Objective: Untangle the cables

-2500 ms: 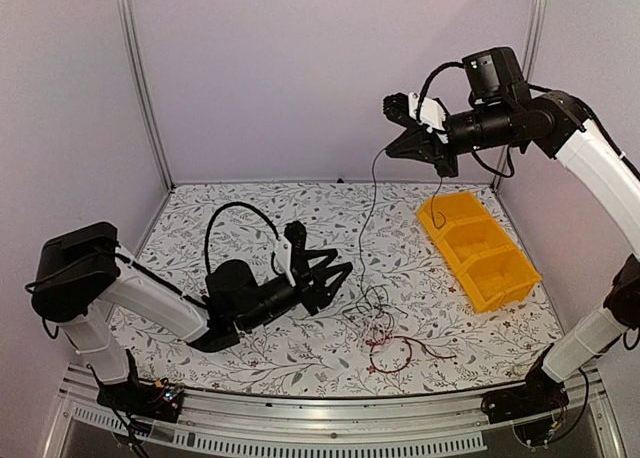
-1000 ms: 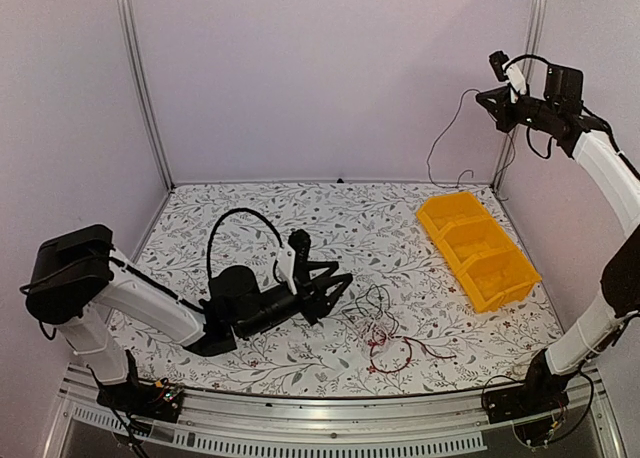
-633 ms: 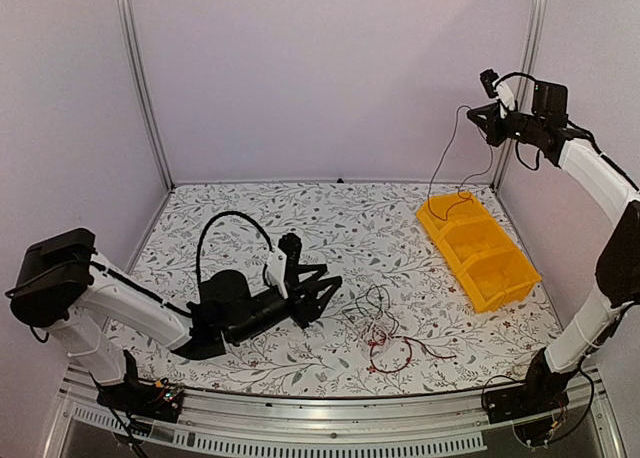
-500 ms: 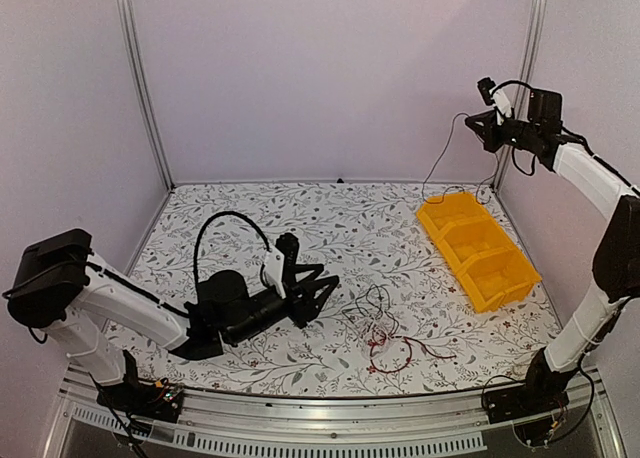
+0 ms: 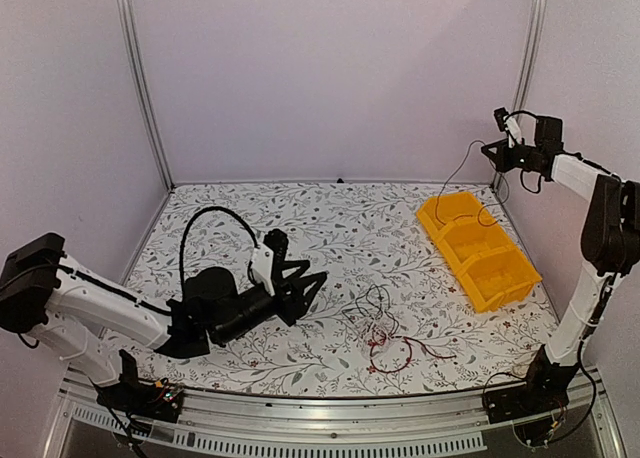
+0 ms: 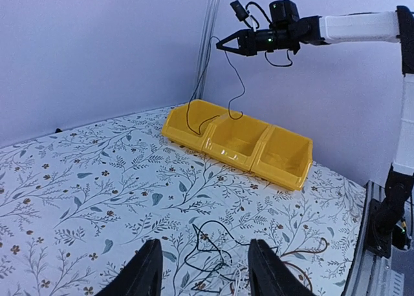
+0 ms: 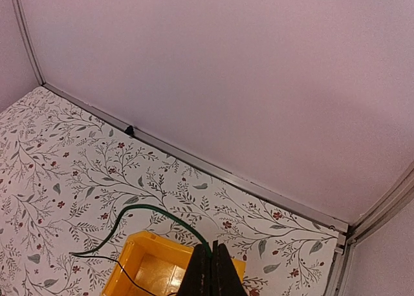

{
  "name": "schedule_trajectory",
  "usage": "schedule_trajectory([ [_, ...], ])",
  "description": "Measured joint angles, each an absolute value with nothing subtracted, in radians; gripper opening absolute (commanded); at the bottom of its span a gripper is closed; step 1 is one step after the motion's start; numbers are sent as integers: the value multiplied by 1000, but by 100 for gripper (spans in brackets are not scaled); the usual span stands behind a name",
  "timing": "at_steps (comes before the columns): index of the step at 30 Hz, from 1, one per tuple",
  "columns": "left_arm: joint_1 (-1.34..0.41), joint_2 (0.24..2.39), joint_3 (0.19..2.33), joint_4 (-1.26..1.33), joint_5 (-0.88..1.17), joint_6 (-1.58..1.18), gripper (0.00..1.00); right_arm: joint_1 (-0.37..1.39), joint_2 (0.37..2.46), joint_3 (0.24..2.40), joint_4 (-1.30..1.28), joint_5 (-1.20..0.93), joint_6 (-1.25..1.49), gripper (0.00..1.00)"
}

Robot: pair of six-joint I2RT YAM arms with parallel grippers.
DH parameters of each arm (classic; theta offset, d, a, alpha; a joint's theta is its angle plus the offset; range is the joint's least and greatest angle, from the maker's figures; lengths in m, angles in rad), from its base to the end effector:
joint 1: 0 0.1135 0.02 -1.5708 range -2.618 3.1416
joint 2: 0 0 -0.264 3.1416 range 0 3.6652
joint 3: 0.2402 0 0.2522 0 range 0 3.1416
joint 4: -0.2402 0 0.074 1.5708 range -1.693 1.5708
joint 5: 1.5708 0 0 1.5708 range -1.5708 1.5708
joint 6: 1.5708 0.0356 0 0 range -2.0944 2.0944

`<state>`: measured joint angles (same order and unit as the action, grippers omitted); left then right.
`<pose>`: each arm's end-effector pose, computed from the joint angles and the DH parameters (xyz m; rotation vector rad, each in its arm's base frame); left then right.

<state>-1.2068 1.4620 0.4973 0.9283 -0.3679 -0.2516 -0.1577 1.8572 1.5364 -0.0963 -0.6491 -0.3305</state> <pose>0.1143 -0.2640 0.2049 0.4934 1.5946 -0.8276 0.4375 -0.0478 0.3050 -0.5685 1.8254 0.3160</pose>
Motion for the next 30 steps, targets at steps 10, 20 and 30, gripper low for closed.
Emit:
schedule_trajectory([
  [10,-1203,1284,736,530,-387,-197,60,-147,1853,1583,-183,-611,-456,0],
  [20,-1148,1379,1019,355,-365,-144,65,-44,1855,1714,-292,-560,-539,0],
  [30,-1061,1604,1031,441,-329,239,65,-2,1855,1802,-289,-585,-459,0],
])
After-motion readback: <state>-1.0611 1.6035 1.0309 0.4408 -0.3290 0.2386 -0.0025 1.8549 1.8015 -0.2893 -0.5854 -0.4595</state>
